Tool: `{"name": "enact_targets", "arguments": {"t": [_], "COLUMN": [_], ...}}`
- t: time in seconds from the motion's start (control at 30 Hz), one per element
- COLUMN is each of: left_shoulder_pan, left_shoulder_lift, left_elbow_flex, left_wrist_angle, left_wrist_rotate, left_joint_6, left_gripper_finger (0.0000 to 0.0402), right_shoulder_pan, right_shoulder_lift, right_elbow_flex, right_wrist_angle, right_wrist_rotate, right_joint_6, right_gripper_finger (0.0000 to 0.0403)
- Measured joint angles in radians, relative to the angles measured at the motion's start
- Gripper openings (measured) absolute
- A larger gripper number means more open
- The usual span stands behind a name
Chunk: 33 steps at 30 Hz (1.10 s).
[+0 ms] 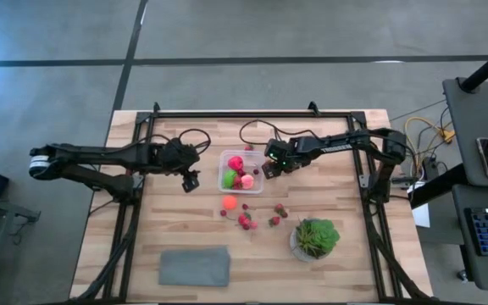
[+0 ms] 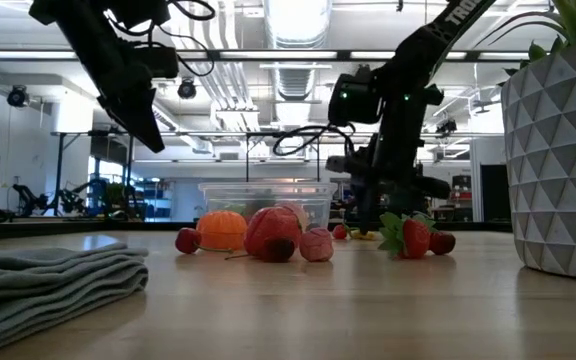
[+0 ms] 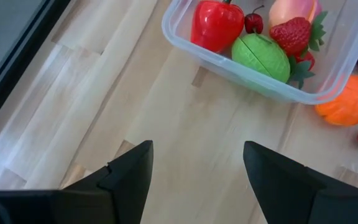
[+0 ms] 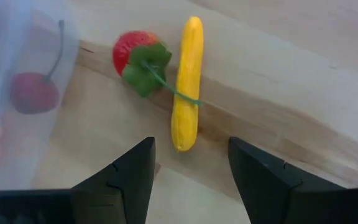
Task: Pick and placing Produce into tupperware
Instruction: Put the yellow corn into the transparent bin
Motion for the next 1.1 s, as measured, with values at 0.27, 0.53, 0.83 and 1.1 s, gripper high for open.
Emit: {"name": "enact_targets", "arguments": {"t": [0.27, 0.53, 0.83, 1.1], "left_shoulder_pan": [0.000, 0.000, 0.000, 0.000], "left_shoulder_lift": [-0.011, -0.013, -0.014, -0.013], "left_elbow_flex": [0.000, 0.000, 0.000, 0.000], "left_wrist_angle": [0.000, 0.000, 0.000, 0.001], "left_wrist_rotate": [0.000, 0.000, 0.000, 0.000], "left_joint_6": [-0.007, -0.029, -0.054, -0.054], "left_gripper_finger": [0.0235, 0.0235, 0.0235, 0.0235], "right_shoulder_pan": [0.023, 0.022, 0.026, 0.026], "right_shoulder_lift": [0.030, 0.066, 0.081, 0.080], "right_elbow_flex": [0.049, 0.084, 0.077, 0.080], "right_wrist_angle": [0.006, -0.005, -0.011, -0.042], "right_wrist_rotate": [0.070, 0.102, 0.113, 0.133], "right_joint_6": [-0.041, -0.130, -0.138, -0.183], "right_gripper_finger": [0.0196, 0.0191, 0.0145, 0.0085]}}
